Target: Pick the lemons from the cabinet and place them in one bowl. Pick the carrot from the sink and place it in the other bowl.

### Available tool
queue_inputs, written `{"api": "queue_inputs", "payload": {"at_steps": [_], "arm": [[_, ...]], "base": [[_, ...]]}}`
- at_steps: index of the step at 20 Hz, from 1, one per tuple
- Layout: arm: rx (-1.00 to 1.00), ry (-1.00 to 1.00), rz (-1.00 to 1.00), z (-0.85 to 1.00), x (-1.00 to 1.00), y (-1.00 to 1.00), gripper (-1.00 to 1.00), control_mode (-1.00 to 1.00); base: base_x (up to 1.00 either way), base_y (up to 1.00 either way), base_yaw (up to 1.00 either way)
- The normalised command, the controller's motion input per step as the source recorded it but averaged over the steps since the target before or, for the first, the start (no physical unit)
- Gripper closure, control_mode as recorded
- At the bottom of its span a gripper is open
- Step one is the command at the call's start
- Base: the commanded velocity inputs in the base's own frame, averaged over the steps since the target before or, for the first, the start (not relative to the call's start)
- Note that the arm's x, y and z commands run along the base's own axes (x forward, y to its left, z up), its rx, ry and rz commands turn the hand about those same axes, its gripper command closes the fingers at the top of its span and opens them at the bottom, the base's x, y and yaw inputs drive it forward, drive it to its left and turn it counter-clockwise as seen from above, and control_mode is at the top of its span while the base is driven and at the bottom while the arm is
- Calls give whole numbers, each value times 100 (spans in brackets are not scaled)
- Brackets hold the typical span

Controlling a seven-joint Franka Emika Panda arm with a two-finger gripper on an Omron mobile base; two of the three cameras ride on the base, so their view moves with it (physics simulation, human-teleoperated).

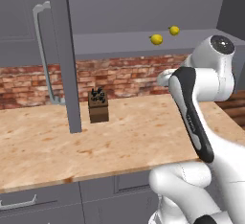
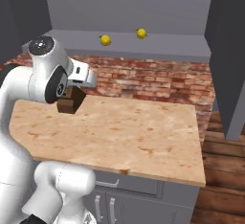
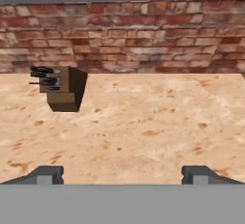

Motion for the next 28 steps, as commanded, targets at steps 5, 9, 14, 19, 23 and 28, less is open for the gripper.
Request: {"api": "queue_inputs", "payload": {"at_steps": [5, 9, 14, 19, 23, 28], "arm": [[2, -12, -11, 65, -4, -6, -100, -100], [2, -4, -30, 49, 2, -4, -100, -100], [7, 0, -25, 50, 8, -8, -100, -100], [14, -2, 0, 28, 27, -13, -100, -100], [10, 0, 16, 13, 25, -5, -100, -100], [-5, -7, 13, 0, 9, 0, -100, -100]], "base": [[0, 0, 0], [0, 0, 0], [0, 0, 0], [0, 0, 0], [0, 0, 0], [0, 0, 0]]}}
